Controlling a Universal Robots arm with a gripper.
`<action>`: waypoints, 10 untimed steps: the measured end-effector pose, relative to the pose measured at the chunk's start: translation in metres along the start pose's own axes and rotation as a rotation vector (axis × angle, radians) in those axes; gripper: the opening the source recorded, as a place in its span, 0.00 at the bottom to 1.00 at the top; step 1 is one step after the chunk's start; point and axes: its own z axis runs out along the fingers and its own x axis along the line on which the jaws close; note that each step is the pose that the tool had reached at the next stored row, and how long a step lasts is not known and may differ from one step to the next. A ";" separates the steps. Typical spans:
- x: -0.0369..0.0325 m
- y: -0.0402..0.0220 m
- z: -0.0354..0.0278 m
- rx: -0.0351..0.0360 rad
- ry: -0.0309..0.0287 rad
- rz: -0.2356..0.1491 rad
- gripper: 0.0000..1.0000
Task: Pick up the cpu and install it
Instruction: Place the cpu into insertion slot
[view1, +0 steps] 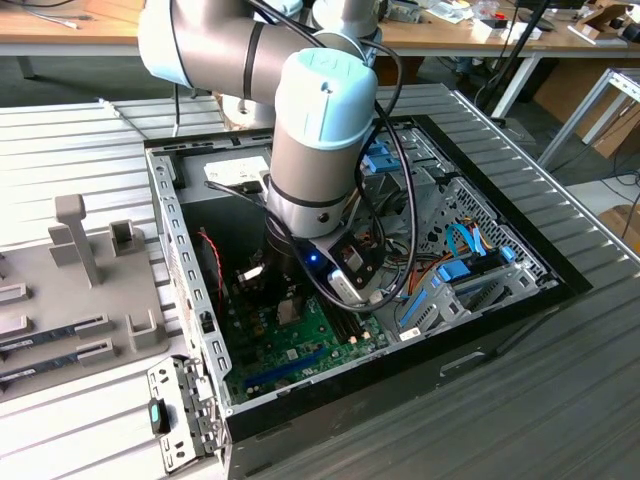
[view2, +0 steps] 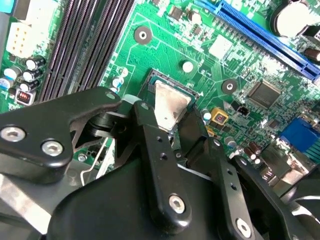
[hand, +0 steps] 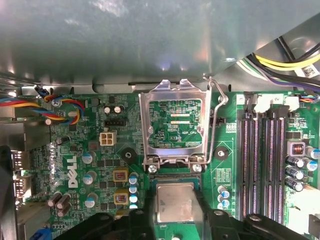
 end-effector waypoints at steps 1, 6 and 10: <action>0.0000 0.0000 0.0000 0.0002 0.0002 0.000 0.45; 0.0000 -0.0001 -0.0032 -0.0032 -0.0004 0.000 0.45; -0.0001 -0.0004 -0.0090 -0.0025 0.0002 0.000 0.45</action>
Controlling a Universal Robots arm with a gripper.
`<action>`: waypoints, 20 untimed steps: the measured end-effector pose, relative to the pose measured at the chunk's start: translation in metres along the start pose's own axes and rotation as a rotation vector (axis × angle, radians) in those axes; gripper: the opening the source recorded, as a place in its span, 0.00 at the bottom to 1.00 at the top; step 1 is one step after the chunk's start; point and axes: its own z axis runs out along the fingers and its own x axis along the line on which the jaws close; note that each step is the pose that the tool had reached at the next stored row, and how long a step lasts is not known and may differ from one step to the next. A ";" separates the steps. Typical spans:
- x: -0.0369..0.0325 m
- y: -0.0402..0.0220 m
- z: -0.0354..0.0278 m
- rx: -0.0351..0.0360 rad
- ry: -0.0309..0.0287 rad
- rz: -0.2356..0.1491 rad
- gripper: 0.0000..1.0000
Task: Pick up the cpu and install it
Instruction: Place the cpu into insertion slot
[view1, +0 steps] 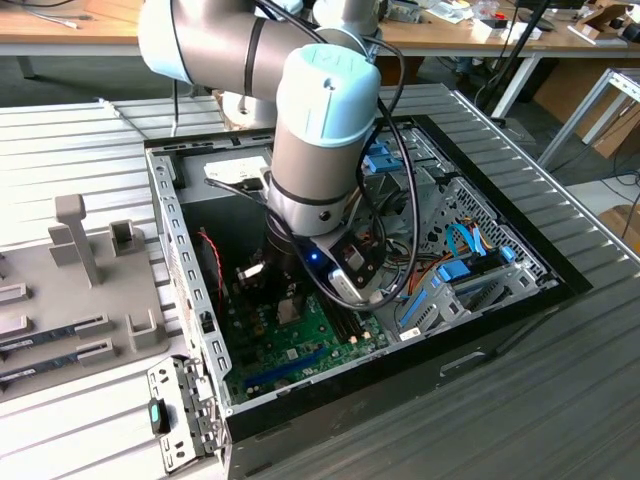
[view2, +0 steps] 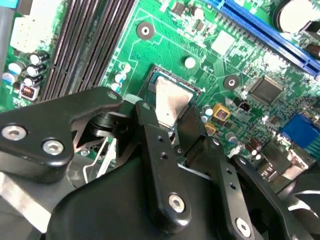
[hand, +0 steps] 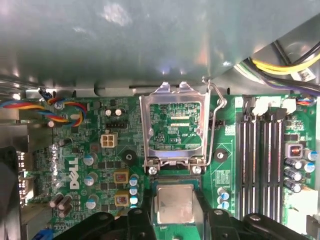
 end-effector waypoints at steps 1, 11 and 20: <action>0.0000 -0.0001 -0.0012 0.0000 0.0000 0.000 0.45; 0.0002 0.0067 -0.0081 -0.0083 0.0007 0.000 0.37; 0.0041 0.0107 -0.0078 -0.0120 0.0005 0.000 0.11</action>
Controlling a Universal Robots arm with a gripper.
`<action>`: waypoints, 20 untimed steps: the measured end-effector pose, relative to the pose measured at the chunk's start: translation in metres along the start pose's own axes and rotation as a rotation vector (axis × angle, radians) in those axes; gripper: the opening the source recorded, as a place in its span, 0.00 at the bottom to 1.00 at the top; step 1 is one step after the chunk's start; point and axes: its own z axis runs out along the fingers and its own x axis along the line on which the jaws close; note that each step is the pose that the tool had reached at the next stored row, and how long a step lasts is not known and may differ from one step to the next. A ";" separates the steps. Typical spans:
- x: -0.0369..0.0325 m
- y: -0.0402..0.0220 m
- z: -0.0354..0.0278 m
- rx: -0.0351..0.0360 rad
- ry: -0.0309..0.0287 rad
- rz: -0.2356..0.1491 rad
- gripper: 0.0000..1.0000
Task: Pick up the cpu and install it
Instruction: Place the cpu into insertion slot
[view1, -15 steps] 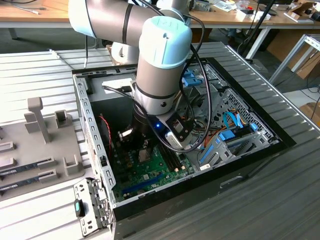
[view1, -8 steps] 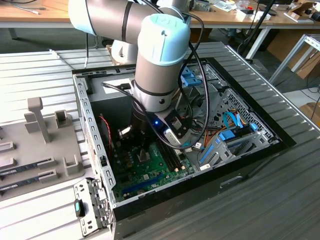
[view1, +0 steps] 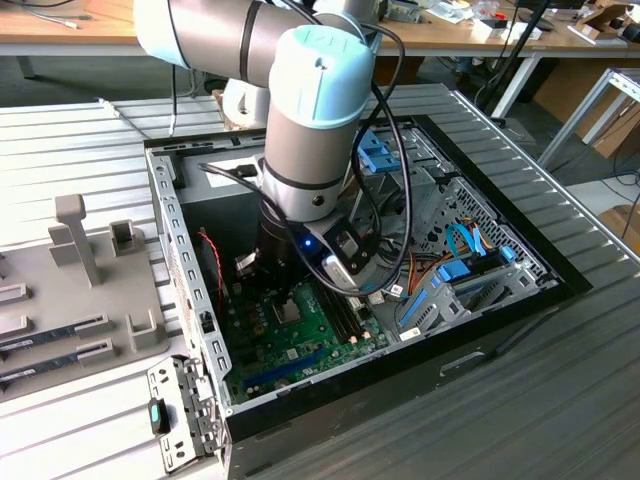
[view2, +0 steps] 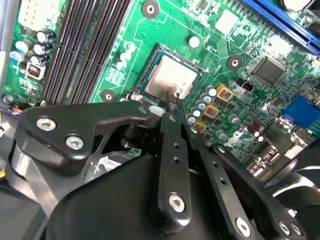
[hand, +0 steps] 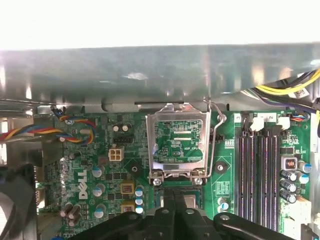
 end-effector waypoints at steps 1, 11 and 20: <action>0.0000 0.0001 0.0008 -0.0004 -0.0001 0.000 0.11; 0.0003 0.0003 0.0064 0.0001 0.0003 0.000 0.11; 0.0003 -0.0009 0.0083 -0.0060 0.0004 0.000 0.11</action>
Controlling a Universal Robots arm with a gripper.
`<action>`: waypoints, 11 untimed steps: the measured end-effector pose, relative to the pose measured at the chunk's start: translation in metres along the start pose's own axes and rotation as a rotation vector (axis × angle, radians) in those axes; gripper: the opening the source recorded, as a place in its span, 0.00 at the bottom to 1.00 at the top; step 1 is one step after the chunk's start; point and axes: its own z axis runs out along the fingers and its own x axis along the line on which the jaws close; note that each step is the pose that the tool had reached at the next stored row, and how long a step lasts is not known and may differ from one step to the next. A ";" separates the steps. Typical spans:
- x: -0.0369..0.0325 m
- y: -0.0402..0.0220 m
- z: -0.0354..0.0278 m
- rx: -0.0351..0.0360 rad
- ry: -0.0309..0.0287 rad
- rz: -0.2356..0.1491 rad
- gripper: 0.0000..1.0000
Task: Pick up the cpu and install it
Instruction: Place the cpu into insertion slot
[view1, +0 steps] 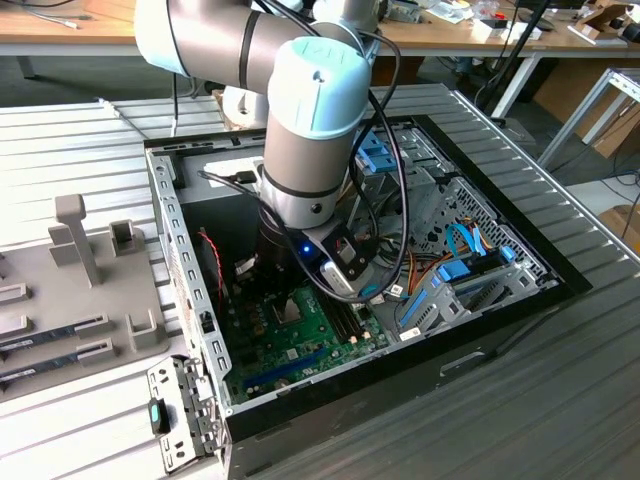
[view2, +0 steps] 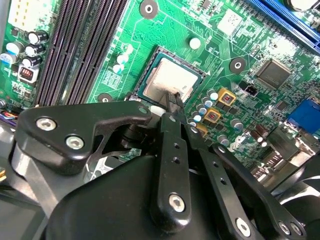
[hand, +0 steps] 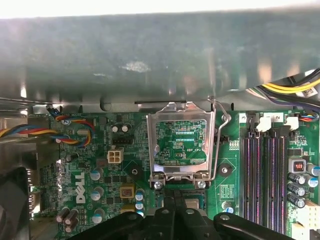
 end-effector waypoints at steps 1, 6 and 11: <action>0.0000 -0.0001 0.0000 -0.0037 0.0000 0.000 0.11; -0.0011 -0.0001 -0.0011 -0.0139 0.0002 0.000 0.11; -0.0086 0.0000 -0.0011 -0.0197 0.0028 0.000 0.11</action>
